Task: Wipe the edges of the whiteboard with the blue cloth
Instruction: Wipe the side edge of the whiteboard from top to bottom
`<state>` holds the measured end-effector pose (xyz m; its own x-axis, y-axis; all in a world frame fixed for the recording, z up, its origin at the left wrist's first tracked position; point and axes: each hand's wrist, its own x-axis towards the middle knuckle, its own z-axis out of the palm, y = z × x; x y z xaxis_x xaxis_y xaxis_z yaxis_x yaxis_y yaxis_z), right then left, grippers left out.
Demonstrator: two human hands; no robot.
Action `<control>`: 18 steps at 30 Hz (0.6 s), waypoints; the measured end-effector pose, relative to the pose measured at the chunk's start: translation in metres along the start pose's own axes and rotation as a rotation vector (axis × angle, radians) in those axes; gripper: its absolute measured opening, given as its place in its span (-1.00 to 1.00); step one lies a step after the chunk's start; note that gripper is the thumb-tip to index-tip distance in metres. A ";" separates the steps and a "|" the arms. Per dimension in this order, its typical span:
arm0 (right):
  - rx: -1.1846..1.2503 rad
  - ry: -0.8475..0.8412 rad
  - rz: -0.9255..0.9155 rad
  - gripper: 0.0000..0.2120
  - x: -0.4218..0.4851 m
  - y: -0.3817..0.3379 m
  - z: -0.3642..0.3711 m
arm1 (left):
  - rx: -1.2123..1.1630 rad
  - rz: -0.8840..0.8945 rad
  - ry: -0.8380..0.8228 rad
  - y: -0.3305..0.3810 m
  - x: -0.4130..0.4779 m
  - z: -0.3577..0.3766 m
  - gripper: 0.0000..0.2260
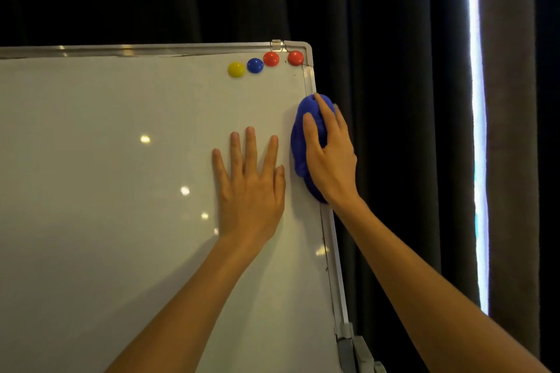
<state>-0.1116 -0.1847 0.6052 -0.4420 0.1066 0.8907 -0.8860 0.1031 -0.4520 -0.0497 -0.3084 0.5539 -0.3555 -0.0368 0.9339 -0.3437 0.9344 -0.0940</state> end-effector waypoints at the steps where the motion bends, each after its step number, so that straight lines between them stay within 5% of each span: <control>1: -0.011 -0.003 -0.015 -0.52 -0.004 0.001 -0.002 | 0.002 0.000 0.002 0.000 0.000 0.000 -0.42; 10: -0.203 0.019 -0.015 -0.47 -0.102 0.023 -0.015 | -0.008 0.008 0.004 0.001 -0.003 0.000 -0.42; 18: -0.190 -0.014 -0.017 -0.42 -0.030 0.000 0.003 | -0.013 0.018 -0.016 0.000 -0.008 0.000 -0.41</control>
<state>-0.0988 -0.1904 0.5782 -0.4306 0.0895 0.8981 -0.8515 0.2895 -0.4371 -0.0467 -0.3080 0.5466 -0.3750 -0.0258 0.9267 -0.3261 0.9394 -0.1058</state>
